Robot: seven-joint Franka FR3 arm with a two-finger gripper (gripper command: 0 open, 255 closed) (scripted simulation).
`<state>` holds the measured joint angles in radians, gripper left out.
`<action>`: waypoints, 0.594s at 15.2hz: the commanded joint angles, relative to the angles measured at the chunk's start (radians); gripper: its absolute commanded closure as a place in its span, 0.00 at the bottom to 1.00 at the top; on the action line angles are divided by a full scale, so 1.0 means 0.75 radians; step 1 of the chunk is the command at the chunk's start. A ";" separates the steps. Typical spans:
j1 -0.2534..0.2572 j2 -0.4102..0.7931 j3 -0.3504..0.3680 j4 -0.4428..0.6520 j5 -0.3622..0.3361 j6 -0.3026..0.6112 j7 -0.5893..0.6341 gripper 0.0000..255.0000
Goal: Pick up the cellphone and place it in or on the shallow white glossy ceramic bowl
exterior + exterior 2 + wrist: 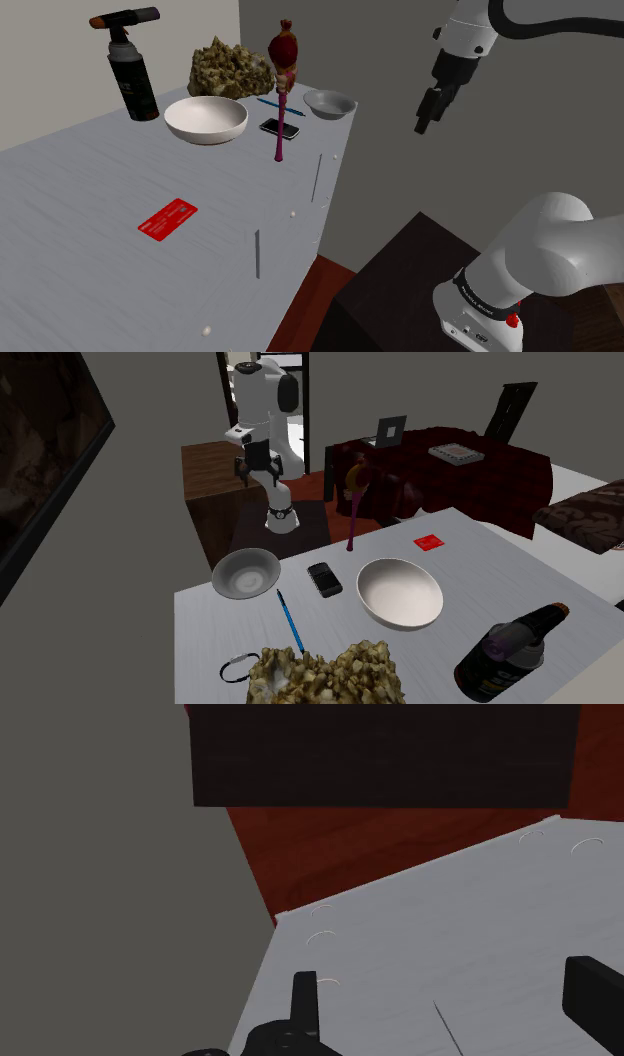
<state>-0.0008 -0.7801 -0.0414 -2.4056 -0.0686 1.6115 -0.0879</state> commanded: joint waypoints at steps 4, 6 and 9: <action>0.024 0.133 0.034 0.050 0.034 0.085 0.040 0.00; 0.038 0.224 0.056 0.091 0.053 0.137 0.064 0.00; 0.058 0.364 0.087 0.165 0.077 0.206 0.100 0.00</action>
<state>0.0361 -0.5540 0.0127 -2.3060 -0.0193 1.7415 -0.0263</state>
